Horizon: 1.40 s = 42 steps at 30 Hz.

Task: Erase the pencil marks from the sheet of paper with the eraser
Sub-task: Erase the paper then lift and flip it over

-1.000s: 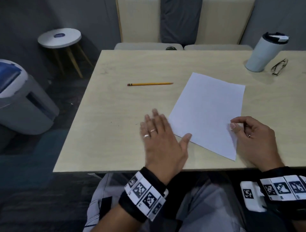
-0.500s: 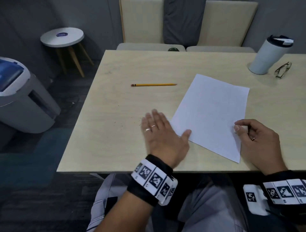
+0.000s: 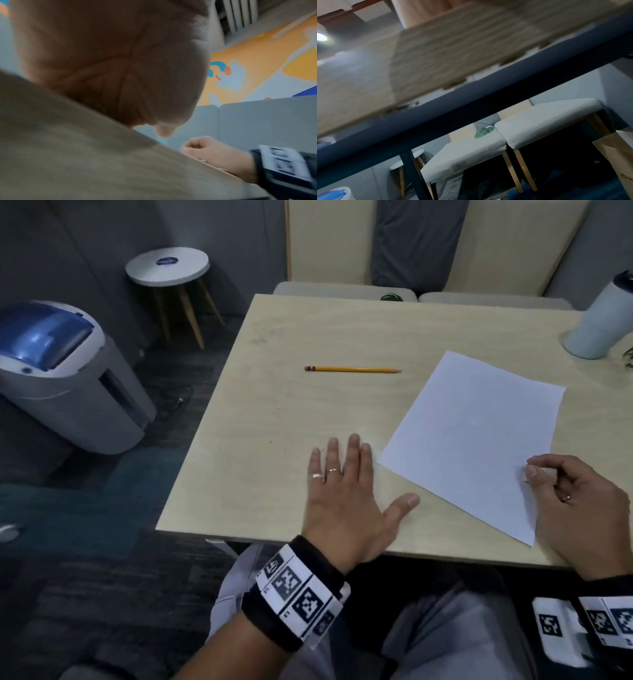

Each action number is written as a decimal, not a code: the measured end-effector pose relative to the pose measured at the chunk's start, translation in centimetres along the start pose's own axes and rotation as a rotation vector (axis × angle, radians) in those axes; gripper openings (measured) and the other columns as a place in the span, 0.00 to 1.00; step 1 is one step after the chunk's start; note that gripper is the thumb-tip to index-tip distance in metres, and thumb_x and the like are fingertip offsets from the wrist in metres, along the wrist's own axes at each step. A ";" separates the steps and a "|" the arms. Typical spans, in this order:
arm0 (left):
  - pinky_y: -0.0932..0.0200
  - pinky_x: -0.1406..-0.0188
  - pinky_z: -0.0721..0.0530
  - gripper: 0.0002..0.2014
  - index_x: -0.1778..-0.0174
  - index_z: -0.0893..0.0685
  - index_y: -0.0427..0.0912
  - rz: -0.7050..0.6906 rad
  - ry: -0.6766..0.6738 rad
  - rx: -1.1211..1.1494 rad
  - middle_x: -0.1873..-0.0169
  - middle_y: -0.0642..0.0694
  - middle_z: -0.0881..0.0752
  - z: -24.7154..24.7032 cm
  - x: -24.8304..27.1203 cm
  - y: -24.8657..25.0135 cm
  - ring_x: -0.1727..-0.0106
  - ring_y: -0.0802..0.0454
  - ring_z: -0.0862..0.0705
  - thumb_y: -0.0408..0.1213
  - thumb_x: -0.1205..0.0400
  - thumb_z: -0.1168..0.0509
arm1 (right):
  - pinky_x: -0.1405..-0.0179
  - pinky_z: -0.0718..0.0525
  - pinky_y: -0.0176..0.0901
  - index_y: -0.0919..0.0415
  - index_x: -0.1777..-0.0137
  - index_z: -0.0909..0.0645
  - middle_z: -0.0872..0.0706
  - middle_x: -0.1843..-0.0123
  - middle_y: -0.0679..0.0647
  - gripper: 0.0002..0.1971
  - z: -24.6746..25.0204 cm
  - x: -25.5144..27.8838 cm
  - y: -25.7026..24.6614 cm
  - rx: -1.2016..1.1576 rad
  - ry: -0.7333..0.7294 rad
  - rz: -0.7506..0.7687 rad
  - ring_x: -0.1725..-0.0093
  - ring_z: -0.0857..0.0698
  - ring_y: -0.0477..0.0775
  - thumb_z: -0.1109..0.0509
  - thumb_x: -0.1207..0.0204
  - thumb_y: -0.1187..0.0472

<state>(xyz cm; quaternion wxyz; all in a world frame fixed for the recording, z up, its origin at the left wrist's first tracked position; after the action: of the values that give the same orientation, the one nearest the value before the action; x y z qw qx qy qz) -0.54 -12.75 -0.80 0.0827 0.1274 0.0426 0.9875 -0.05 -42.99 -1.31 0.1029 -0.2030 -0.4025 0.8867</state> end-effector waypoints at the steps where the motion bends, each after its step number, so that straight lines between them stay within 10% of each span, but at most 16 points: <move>1: 0.32 0.14 0.75 0.53 0.08 0.67 0.38 0.093 -0.003 -0.006 0.10 0.39 0.71 0.3 -0.3 -0.8 0.10 0.37 0.74 0.78 0.18 0.70 | 0.64 0.26 0.17 0.56 0.45 0.11 0.14 0.68 0.29 0.03 -0.1 0.0 0.1 -0.001 0.010 -0.007 0.68 0.17 0.31 0.26 0.12 0.58; 3: 0.31 0.14 0.74 0.53 0.09 0.67 0.36 0.121 0.007 0.031 0.10 0.36 0.72 0.8 -0.6 -0.5 0.10 0.34 0.73 0.77 0.17 0.68 | 0.61 0.26 0.15 0.55 0.45 0.12 0.12 0.66 0.32 0.03 -0.2 -0.1 0.1 -0.014 0.030 -0.014 0.65 0.16 0.29 0.26 0.11 0.58; 8: 0.33 0.14 0.74 0.40 0.07 0.66 0.57 -0.362 -0.050 0.032 0.10 0.50 0.74 -0.3 1.0 3.8 0.12 0.43 0.80 0.72 0.12 0.64 | 0.63 0.26 0.17 0.58 0.44 0.11 0.15 0.68 0.31 0.04 -0.2 0.0 0.0 0.007 0.026 -0.007 0.67 0.18 0.33 0.27 0.11 0.59; 15: 0.30 0.14 0.74 0.55 0.11 0.67 0.29 0.101 -0.060 -0.107 0.12 0.28 0.72 2.4 -0.7 1.0 0.11 0.27 0.73 0.76 0.16 0.64 | 0.58 0.24 0.16 0.55 0.44 0.11 0.07 0.59 0.40 0.02 -0.2 -0.2 0.3 -0.001 0.042 0.002 0.62 0.14 0.27 0.25 0.12 0.61; 18: 0.33 0.11 0.69 0.50 0.09 0.69 0.40 -0.198 -0.077 -0.072 0.11 0.40 0.74 3.1 -2.2 2.9 0.10 0.35 0.72 0.74 0.13 0.61 | 0.58 0.24 0.14 0.55 0.45 0.11 0.11 0.54 0.28 0.02 -0.2 -0.1 0.2 -0.011 0.045 -0.001 0.61 0.14 0.25 0.25 0.13 0.61; 22: 0.37 0.11 0.71 0.44 0.08 0.69 0.55 -0.474 -0.225 -0.106 0.10 0.56 0.72 2.8 -3.3 4.3 0.09 0.45 0.73 0.74 0.13 0.63 | 0.60 0.24 0.16 0.55 0.45 0.11 0.09 0.57 0.39 0.02 -0.2 -0.1 0.1 -0.018 0.040 -0.001 0.63 0.15 0.27 0.25 0.13 0.62; 29: 0.23 0.15 0.67 0.61 0.10 0.66 0.31 0.084 -0.238 -0.328 0.10 0.29 0.64 5.0 -4.3 0.8 0.09 0.23 0.60 0.83 0.21 0.64 | 0.62 0.23 0.20 0.54 0.45 0.12 0.11 0.53 0.31 0.02 -0.2 -0.2 0.3 -0.001 0.035 0.000 0.60 0.13 0.32 0.26 0.13 0.60; 35: 0.29 0.12 0.69 0.48 0.09 0.73 0.53 -0.380 -0.289 -0.190 0.13 0.53 0.77 2.9 -3.6 2.7 0.10 0.42 0.75 0.78 0.16 0.61 | 0.61 0.22 0.24 0.53 0.45 0.13 0.09 0.59 0.47 0.01 -0.2 -0.1 0.4 0.024 0.027 0.025 0.62 0.14 0.36 0.26 0.12 0.58; 42: 0.29 0.12 0.67 0.60 0.10 0.68 0.33 -0.031 -0.176 -0.369 0.11 0.31 0.69 4.2 -3.0 0.1 0.09 0.26 0.65 0.82 0.20 0.64 | 0.54 0.16 0.40 0.54 0.43 0.12 0.08 0.54 0.52 0.03 -0.3 0.1 0.2 0.008 0.034 0.039 0.59 0.12 0.55 0.27 0.11 0.59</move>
<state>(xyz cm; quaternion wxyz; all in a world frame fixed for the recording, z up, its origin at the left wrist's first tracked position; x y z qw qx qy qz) 3.36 -13.08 2.55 0.1231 0.1950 -0.1443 0.9623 0.02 -42.91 -1.70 0.0935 -0.2256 -0.3930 0.8865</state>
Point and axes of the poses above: each hand's wrist, its own x-axis away from the middle knuckle, its own z-axis out of the back of the hand, y = z × x, the point moved 2 cm from there along -x, towards the middle knuckle
